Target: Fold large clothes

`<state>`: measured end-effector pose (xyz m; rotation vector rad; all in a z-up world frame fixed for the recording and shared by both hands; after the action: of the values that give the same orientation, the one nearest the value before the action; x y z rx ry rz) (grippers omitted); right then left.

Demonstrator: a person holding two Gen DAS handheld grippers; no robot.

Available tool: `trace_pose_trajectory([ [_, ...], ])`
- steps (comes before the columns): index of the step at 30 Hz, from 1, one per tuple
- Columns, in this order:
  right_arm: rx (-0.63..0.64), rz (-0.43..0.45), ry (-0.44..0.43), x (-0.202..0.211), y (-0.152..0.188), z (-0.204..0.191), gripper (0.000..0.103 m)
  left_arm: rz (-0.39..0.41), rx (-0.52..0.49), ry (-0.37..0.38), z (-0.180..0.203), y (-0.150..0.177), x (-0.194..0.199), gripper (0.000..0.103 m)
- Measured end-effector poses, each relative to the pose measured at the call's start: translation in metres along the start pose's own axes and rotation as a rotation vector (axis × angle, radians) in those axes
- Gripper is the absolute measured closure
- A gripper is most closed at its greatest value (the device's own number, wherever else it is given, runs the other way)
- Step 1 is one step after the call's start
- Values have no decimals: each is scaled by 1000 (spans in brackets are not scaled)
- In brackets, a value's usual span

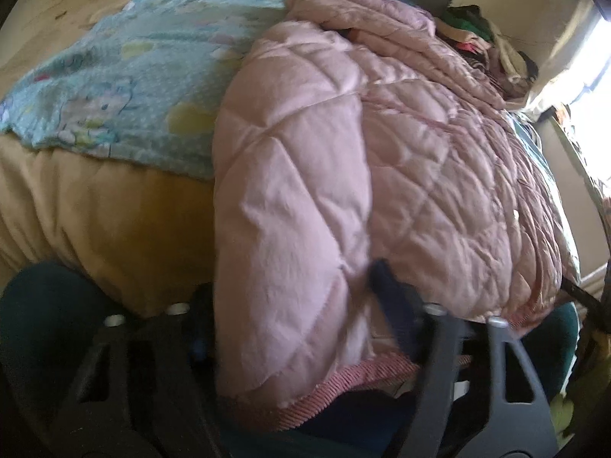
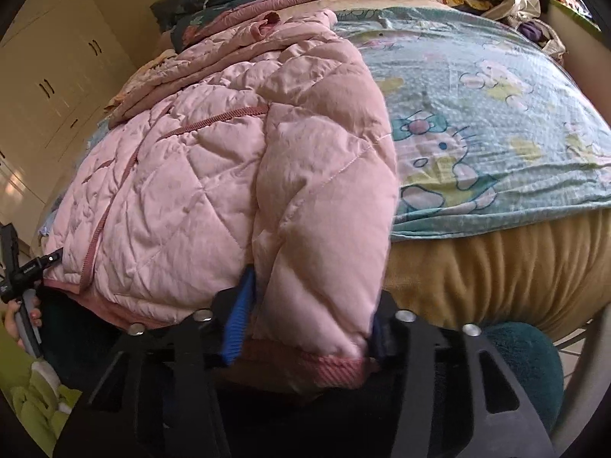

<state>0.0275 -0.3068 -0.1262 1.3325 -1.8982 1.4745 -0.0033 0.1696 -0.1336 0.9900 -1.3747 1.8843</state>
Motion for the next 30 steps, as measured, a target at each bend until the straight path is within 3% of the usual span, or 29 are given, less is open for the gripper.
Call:
trace_pose_trajectory([
  [3, 18, 9, 0, 5, 0, -4, 66, 30, -35, -3, 8, -2, 8, 79],
  [6, 36, 31, -12, 12, -3, -10, 75, 71, -64, -1, 16, -7, 18, 90],
  [14, 83, 114, -31, 35, -18, -24, 84, 168, -105, 18, 26, -25, 45, 94],
  [22, 131, 239, -69, 64, -47, -40, 84, 266, -122, 34, 39, -54, 68, 95],
  [30, 125, 294, -85, 76, -74, -47, 85, 336, -132, 27, 49, -76, 82, 95],
])
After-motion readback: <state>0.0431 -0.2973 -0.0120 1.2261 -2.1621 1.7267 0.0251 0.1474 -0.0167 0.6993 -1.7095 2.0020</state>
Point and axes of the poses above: each gripper's, at about its wrist camera, not at the fingertips, and x roughly against the way its jaws point, z to its right, y to its underside, the point moved 3 cm from there along -x, roughly the way its jaws point, and after that the axes turned 6 degrees about -y, right-handed, at the moved point
